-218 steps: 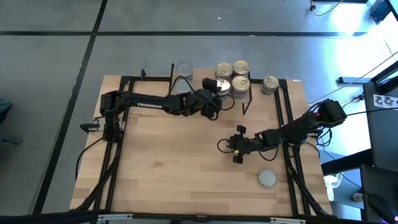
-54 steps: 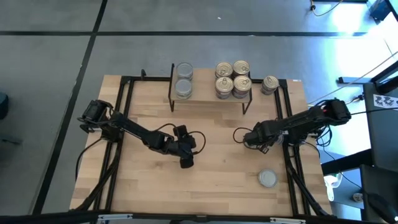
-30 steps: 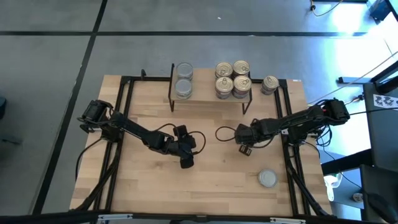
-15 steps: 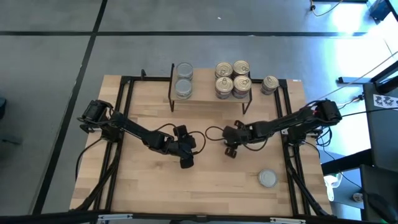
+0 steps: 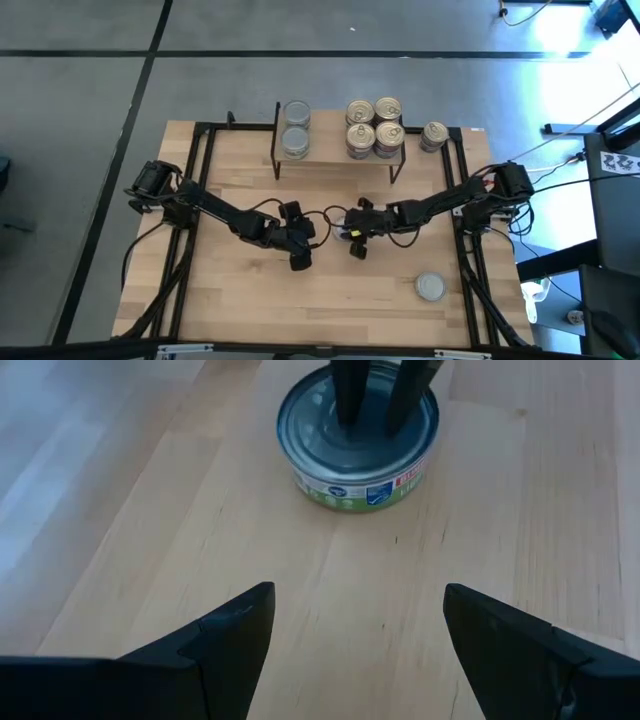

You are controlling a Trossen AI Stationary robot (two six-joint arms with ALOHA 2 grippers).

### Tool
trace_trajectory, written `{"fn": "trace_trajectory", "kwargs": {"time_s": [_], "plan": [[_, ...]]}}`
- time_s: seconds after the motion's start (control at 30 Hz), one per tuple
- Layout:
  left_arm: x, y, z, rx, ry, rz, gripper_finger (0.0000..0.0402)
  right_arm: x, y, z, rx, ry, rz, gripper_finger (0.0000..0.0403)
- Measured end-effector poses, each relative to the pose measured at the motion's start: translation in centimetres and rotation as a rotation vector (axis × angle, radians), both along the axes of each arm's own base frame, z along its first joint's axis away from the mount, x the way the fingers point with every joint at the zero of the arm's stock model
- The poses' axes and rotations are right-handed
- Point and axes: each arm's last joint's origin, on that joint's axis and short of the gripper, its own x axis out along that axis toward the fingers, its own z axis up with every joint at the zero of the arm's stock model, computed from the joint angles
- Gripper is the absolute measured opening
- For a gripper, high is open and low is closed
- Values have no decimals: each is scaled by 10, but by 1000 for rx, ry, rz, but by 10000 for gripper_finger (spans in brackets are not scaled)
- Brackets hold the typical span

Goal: Stack canned seafood by type on shelf
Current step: Put the green white tuna can on the shelf

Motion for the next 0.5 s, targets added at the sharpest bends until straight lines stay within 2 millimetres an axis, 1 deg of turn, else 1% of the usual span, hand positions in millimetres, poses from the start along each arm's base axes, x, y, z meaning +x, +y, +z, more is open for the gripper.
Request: {"fn": "trace_trajectory", "kwargs": {"time_s": [0.17,0.3,0.37,0.43,0.5], "plan": [[0,0,0,-4,0,5,288,-17,-3,25,-38,30,28,106],[0,0,0,-8,2,11,288,-31,-6,38,-71,40,24,106],[0,1,0,-8,2,13,288,-38,-7,36,-84,23,33,106],[0,2,0,-8,1,15,288,-46,-8,29,-86,4,33,106],[0,3,0,-9,-1,17,288,-52,-9,21,-80,-51,35,106]]}}
